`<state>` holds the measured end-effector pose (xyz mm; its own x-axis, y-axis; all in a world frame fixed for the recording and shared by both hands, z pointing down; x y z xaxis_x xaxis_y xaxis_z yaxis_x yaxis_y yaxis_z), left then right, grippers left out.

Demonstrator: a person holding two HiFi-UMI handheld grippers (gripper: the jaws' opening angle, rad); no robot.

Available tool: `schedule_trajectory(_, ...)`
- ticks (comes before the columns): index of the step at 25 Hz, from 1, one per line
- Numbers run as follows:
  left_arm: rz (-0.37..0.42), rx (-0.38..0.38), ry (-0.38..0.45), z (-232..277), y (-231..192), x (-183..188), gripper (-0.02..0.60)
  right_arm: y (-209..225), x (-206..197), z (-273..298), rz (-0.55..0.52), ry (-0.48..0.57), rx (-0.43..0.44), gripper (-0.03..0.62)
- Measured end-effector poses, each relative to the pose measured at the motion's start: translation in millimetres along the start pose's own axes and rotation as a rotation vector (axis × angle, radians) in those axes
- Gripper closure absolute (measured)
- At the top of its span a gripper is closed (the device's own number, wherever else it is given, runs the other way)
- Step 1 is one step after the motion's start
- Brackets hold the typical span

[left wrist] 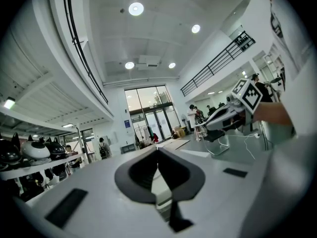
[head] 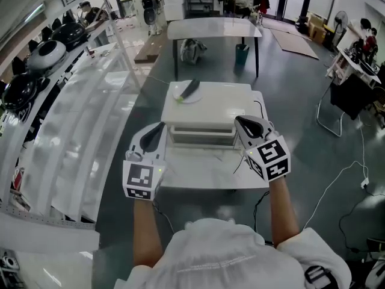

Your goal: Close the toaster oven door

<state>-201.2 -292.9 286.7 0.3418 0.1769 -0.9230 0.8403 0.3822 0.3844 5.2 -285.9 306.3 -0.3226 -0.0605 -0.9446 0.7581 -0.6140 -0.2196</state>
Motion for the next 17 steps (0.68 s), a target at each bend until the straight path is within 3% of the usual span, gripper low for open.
schedule_trajectory(17, -0.02, 0.005, -0.028, -5.9, -0.1, -9.6, 0.562, -5.3, -3.2, 2.3, 0.015, 0.004, 0.024, 0.579)
Point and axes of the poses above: the fingertips, and each gripper's own axes: z forward along the fingers, y to its right, x out of its top, the point moved 1 cm from there along -z, backward along the fingers, and after that the axes turned 11 degrees about x, right-handed, at the moved point
